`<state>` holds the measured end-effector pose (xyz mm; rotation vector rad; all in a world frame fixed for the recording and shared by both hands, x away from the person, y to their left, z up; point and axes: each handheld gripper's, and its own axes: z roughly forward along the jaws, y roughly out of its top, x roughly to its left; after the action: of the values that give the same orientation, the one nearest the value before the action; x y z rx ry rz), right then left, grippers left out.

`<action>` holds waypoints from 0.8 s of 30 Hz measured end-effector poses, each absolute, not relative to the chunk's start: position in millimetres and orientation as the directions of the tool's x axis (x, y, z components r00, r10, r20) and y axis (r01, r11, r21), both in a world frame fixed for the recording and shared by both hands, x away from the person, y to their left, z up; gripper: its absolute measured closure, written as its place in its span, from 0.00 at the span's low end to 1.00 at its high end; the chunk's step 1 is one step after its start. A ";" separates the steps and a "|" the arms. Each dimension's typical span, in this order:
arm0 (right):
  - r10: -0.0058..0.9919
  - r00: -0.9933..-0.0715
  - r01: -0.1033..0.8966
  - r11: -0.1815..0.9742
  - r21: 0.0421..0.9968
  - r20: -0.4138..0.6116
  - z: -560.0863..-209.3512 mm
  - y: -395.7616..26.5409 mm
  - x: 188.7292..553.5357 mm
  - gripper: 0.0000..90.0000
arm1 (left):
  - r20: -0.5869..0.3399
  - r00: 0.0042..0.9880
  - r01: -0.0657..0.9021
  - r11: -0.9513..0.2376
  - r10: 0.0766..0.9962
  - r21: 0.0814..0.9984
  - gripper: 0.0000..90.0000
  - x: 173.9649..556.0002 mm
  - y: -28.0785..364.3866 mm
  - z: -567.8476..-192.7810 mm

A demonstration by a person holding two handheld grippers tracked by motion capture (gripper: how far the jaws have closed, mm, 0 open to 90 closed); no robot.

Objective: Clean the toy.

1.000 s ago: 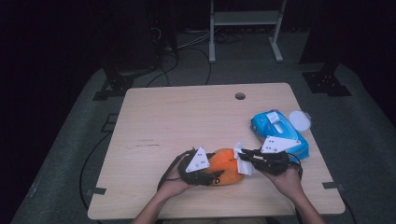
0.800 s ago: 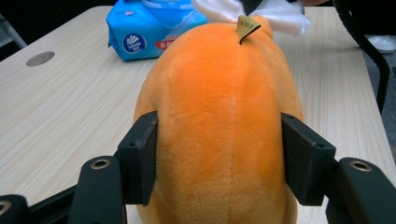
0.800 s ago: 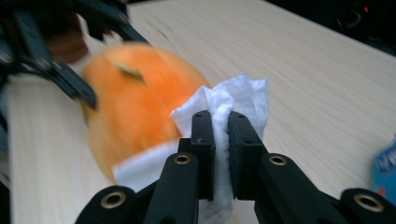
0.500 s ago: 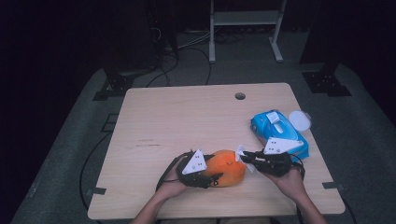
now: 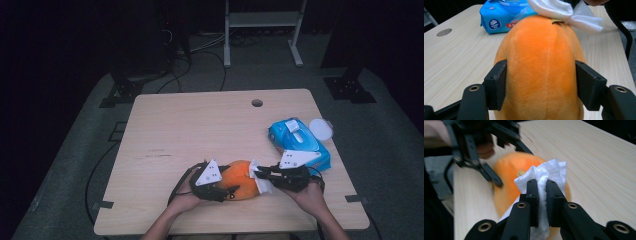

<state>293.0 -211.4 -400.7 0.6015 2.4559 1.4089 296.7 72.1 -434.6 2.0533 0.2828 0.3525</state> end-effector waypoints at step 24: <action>0.433 -0.901 0.191 0.410 0.892 -0.006 -380.1 -202.8 289.1 0.90 | 0.128 0.933 0.060 -0.497 0.336 0.866 0.34 291.3 61.6 -432.7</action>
<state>289.1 -202.8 -380.1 0.5494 2.4303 1.4909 291.3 61.6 -432.7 2.0747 0.2816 0.3440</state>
